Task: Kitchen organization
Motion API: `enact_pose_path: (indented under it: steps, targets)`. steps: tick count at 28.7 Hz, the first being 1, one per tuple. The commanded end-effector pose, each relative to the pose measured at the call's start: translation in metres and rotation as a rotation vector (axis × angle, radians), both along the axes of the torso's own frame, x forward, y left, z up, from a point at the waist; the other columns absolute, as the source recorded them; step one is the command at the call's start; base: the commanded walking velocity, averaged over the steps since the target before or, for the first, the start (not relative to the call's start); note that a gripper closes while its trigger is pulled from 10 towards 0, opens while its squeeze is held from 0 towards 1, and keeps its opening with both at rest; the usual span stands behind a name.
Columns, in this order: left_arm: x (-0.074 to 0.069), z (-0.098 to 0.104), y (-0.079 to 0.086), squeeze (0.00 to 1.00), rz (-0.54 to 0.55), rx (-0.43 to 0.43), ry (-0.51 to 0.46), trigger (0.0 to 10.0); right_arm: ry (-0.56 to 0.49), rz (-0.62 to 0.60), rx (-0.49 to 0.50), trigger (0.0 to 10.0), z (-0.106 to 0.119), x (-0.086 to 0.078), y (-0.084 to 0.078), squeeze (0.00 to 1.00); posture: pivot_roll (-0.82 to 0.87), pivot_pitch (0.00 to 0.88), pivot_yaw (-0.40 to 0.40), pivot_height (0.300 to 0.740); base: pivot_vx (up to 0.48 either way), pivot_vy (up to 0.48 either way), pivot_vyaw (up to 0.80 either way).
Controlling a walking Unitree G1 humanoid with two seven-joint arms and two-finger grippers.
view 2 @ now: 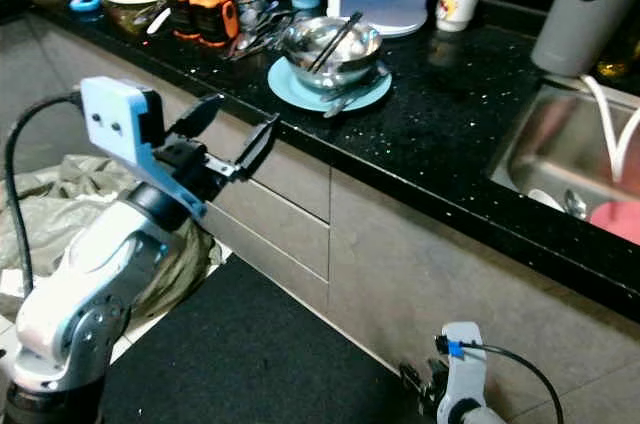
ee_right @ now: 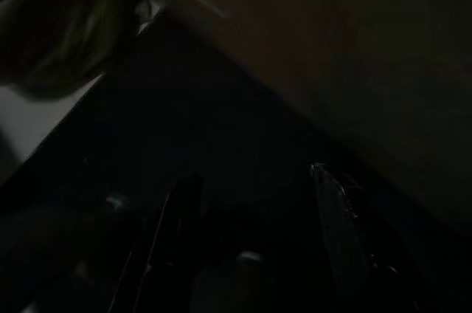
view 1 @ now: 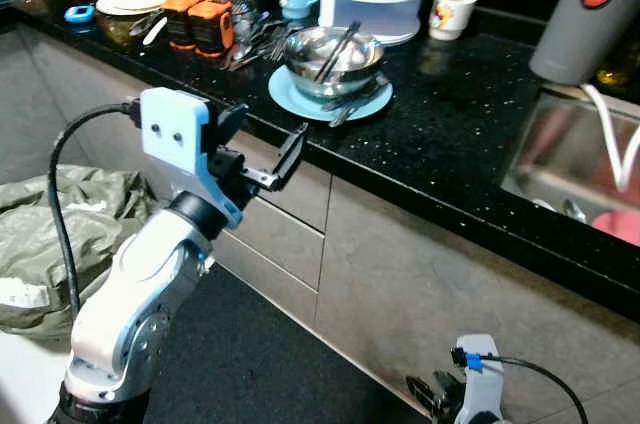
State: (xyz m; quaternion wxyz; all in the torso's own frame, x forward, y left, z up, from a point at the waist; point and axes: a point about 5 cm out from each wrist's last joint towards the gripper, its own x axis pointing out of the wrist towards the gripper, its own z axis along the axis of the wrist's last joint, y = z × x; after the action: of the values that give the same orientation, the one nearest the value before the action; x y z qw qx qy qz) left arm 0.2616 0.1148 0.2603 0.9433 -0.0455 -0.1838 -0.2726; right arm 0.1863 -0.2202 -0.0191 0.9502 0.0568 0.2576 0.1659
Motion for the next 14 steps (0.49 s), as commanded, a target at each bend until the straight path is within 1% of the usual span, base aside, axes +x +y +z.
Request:
enact_pose_path:
  steps: [1, 2, 3, 5, 6, 8, 9, 11, 12, 13, 14]
  targets:
    - [0.000, 0.001, -0.002, 0.00, -0.014, 0.006, -0.010, 10.0, 0.012, 0.146, 0.052, 10.0, 0.002, -0.007, 0.005, 0.00, 0.04, 0.047, 0.009, 0.740, 0.356, 0.000, 0.00]
    - [0.000, 0.001, -0.002, 0.00, -0.020, 0.006, -0.011, 10.0, 0.013, 0.215, 0.081, 10.0, 0.006, -0.010, 0.005, 0.00, 0.03, 0.047, 0.011, 0.740, 0.349, 0.000, 0.00]
    - [0.000, 0.001, -0.002, 0.00, -0.020, 0.006, -0.011, 10.0, 0.013, 0.215, 0.081, 10.0, 0.006, -0.010, 0.005, 0.00, 0.03, 0.047, 0.011, 0.740, 0.349, 0.000, 0.00]
    - [0.000, 0.002, -0.002, 0.00, -0.025, 0.005, -0.013, 10.0, 0.013, 0.278, 0.128, 10.0, 0.013, -0.013, 0.002, 0.00, 0.03, 0.048, 0.012, 0.740, 0.349, 0.000, 0.00]
    - [0.001, 0.002, -0.002, 0.00, -0.027, 0.004, -0.013, 10.0, 0.016, 0.319, 0.148, 10.0, 0.020, -0.014, -0.003, 0.00, 0.02, 0.048, 0.011, 0.740, 0.341, 0.000, 0.00]
    - [0.001, 0.002, -0.002, 0.00, -0.027, 0.004, -0.013, 10.0, 0.016, 0.319, 0.148, 10.0, 0.020, -0.014, -0.003, 0.00, 0.02, 0.048, 0.011, 0.740, 0.341, 0.000, 0.00]
    - [0.001, 0.002, -0.003, 0.00, -0.030, 0.002, -0.014, 10.0, 0.024, 0.361, 0.171, 10.0, 0.026, -0.015, -0.007, 0.00, 0.02, 0.048, 0.009, 0.740, 0.341, 0.000, 0.00]
    - [0.000, 0.001, -0.006, 0.00, -0.046, -0.001, -0.016, 10.0, 0.074, 0.470, 0.231, 10.0, 0.033, -0.023, -0.009, 0.00, 0.02, 0.046, 0.005, 0.740, 0.311, 0.000, 0.00]
    - [0.000, 0.001, -0.006, 0.00, -0.046, -0.001, -0.016, 10.0, 0.074, 0.470, 0.231, 10.0, 0.033, -0.023, -0.009, 0.00, 0.02, 0.046, 0.005, 0.740, 0.311, 0.000, 0.00]
    - [-0.001, 0.001, -0.007, 0.00, -0.054, -0.001, -0.016, 10.0, 0.130, 0.561, 0.290, 10.0, 0.037, -0.034, -0.009, 0.00, 0.02, 0.046, 0.004, 0.740, 0.307, 0.000, 0.00]
    - [-0.001, 0.001, -0.007, 0.00, -0.057, -0.001, -0.016, 10.0, 0.153, 0.603, 0.318, 10.0, 0.039, -0.039, -0.009, 0.00, 0.03, 0.045, 0.004, 0.740, 0.296, 0.000, 0.00]
